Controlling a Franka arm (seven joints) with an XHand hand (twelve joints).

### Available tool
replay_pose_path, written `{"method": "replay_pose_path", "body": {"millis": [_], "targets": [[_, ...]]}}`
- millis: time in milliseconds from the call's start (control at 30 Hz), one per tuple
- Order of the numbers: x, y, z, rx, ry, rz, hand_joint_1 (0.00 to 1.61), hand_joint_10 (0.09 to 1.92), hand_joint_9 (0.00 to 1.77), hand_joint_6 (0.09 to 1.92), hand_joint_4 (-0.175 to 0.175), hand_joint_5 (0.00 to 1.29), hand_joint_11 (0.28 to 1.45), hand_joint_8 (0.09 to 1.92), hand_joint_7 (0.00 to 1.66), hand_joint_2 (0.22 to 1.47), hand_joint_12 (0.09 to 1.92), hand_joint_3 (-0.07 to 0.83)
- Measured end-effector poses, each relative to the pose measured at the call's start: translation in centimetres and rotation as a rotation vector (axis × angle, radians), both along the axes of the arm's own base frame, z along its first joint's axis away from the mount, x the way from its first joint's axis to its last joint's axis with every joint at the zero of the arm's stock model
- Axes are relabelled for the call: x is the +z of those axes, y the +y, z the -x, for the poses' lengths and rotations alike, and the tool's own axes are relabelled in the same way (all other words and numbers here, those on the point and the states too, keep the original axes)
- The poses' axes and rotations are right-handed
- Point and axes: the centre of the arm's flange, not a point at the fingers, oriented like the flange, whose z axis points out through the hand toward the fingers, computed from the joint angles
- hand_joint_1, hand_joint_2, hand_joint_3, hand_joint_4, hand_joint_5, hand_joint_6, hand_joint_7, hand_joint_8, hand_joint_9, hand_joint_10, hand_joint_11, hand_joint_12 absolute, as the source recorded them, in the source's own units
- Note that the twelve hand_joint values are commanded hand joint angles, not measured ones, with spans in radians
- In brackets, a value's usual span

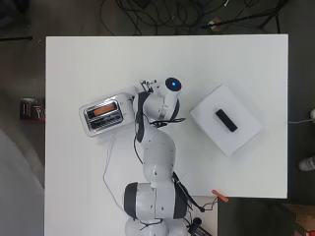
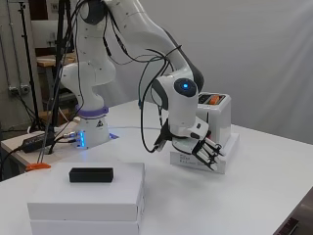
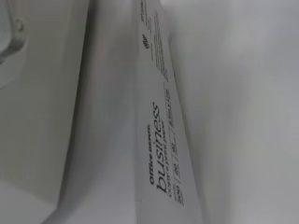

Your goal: Teleoperate dual arm-hand system to toast a bread

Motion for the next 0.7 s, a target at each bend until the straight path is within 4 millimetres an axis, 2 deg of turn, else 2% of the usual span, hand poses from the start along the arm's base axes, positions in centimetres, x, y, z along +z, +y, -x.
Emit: {"method": "replay_pose_path", "body": {"millis": [67, 133, 233, 333, 400, 500, 533, 567, 600, 700], "targets": [[0.4, 0.0, -0.3, 0.005, 0.003, 0.003, 0.09, 0.09, 0.75, 0.09, -0.042, 0.34, 0.52, 0.09, 0.62, 1.14, 0.09, -0.015], [2.2, 0.3, -1.0, 0.009, -0.029, 0.006, 0.02, 0.09, 0.85, 0.09, -0.041, 0.38, 0.57, 0.09, 0.71, 1.13, 0.09, -0.005], [7.7, 0.8, -1.5, 0.032, -0.116, 0.023, 0.00, 0.09, 0.77, 0.09, -0.036, 0.40, 0.54, 0.09, 0.67, 1.12, 0.09, -0.002], [15.6, 1.9, -0.8, 0.076, -0.236, 0.066, 0.00, 0.09, 0.73, 0.09, -0.029, 0.44, 0.52, 0.09, 0.64, 1.13, 0.09, 0.000], [22.1, 2.6, 0.6, 0.108, -0.328, 0.119, 0.00, 0.09, 0.73, 0.09, -0.032, 0.46, 0.52, 0.09, 0.64, 1.12, 0.09, -0.002], [30.5, 3.7, 4.1, 0.119, -0.451, 0.157, 0.00, 0.09, 0.69, 0.09, -0.033, 0.47, 0.49, 0.09, 0.60, 1.12, 0.09, -0.001], [32.7, 4.3, 5.3, 0.112, -0.480, 0.160, 0.00, 0.09, 0.68, 0.09, -0.032, 0.48, 0.49, 0.09, 0.59, 1.13, 0.09, 0.001], [34.5, 4.9, 6.7, 0.107, -0.496, 0.164, 0.00, 0.09, 0.66, 0.09, -0.033, 0.47, 0.48, 0.09, 0.58, 1.13, 0.09, 0.002], [35.4, 5.4, 7.7, 0.104, -0.500, 0.175, 0.00, 0.09, 0.65, 0.09, -0.034, 0.47, 0.48, 0.09, 0.56, 1.13, 0.09, 0.002], [36.6, 6.6, 9.5, 0.084, -0.499, 0.269, 0.00, 0.09, 0.66, 0.09, -0.025, 0.50, 0.48, 0.09, 0.56, 1.15, 0.09, 0.008]]}}
